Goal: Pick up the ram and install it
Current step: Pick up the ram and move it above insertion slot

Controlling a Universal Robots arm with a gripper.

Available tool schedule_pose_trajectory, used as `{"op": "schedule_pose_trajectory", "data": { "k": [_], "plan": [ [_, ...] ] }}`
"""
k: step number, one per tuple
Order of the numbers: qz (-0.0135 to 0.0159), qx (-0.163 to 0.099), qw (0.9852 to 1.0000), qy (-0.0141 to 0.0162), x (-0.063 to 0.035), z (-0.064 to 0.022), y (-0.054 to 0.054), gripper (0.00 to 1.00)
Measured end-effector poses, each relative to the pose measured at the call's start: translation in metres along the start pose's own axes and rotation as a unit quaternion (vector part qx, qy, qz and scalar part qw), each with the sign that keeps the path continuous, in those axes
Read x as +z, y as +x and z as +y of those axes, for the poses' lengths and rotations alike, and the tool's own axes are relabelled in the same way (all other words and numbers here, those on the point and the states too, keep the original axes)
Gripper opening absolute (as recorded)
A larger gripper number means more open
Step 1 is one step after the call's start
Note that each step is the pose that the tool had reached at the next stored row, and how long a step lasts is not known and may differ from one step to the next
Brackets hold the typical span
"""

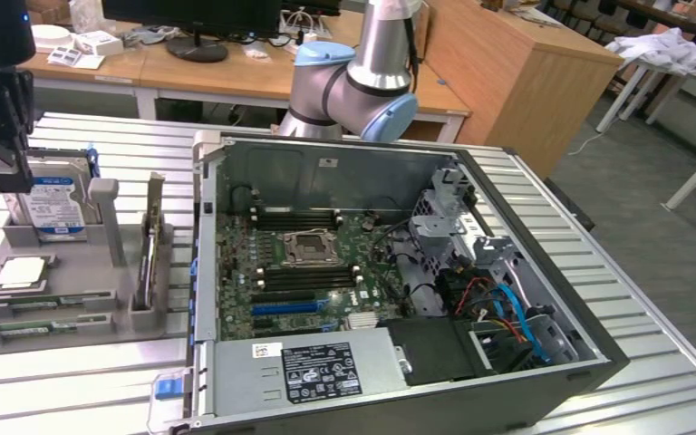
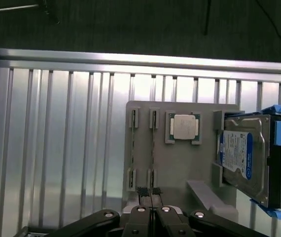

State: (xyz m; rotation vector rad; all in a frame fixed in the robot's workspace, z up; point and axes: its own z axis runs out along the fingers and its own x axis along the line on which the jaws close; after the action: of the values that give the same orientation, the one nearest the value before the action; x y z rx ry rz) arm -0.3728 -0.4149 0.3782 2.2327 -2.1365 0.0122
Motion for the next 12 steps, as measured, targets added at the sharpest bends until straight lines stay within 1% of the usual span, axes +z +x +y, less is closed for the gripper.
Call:
{"op": "schedule_pose_trajectory", "data": {
  "k": [1,2,5,8,12],
  "plan": [
    [-0.0012,0.000,1.0000,0.0005,0.0012,0.0009,-0.0001,0.11],
    [-0.0016,-0.001,1.0000,0.0005,0.0019,0.0011,-0.0002,0.11],
    [-0.0017,-0.001,1.0000,0.0003,0.0022,0.0012,-0.0003,0.11],
    [-0.0025,-0.001,1.0000,0.0004,0.0039,0.0011,-0.0023,0.11],
    [-0.0025,-0.001,1.0000,0.0004,0.0049,0.0010,-0.0040,0.11]
  ]
}}
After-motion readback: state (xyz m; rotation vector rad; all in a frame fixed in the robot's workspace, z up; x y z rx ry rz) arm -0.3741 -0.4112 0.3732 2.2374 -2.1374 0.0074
